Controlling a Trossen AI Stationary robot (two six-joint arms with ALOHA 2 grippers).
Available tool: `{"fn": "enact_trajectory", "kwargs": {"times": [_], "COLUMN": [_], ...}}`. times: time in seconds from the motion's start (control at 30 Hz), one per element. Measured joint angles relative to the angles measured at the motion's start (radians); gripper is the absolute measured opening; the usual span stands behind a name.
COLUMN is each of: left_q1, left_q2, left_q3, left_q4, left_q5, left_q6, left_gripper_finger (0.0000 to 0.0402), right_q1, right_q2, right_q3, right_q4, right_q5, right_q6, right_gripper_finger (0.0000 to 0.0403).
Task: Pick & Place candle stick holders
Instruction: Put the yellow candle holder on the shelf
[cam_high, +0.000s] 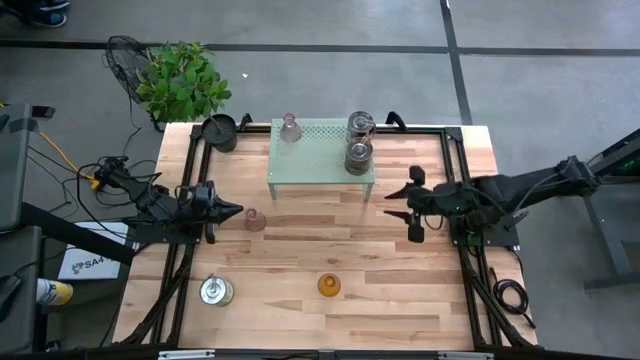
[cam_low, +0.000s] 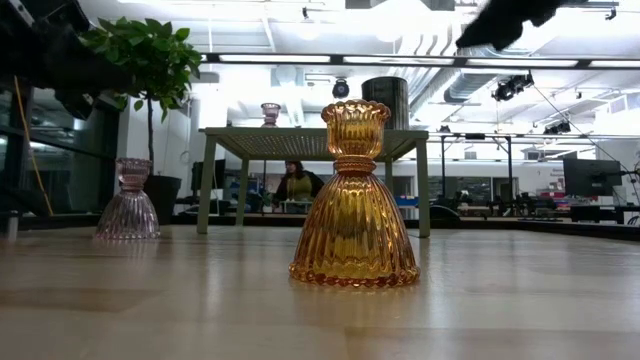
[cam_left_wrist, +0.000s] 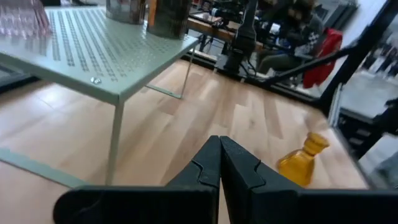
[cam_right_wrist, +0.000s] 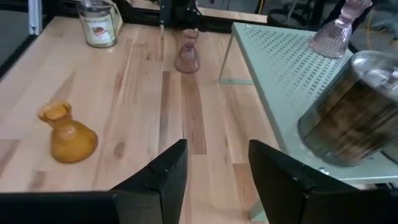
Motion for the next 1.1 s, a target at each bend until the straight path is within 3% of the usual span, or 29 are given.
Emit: {"fn": "enact_trajectory", "kwargs": {"times": [0.33, 0.67, 0.87, 1.1], "left_q1": [0.000, 0.000, 0.000, 0.000], "left_q2": [0.041, 0.300, 0.505, 0.711], "left_q3": [0.008, 0.183, 0.318, 0.409], "left_q4": [0.016, -0.048, -0.198, -0.216], "left_q5": [0.014, -0.020, -0.008, 0.074], "left_q6": [-0.153, -0.210, -0.363, -0.401], "left_gripper_finger": [0.0001, 0.0001, 0.0001, 0.0001], "right_q1": [0.026, 0.025, 0.025, 0.025], "right_q2": [-0.016, -0.016, -0.016, -0.015], "right_q3": [-0.346, -0.559, -0.630, -0.657], "right_q4": [0.485, 0.881, 0.960, 0.953], "right_q5": [0.050, 0.051, 0.005, -0.070], "right_q6": [-0.037, -0.035, -0.015, 0.037], "right_gripper_finger": [0.0165, 0.0165, 0.0165, 0.0165]}}
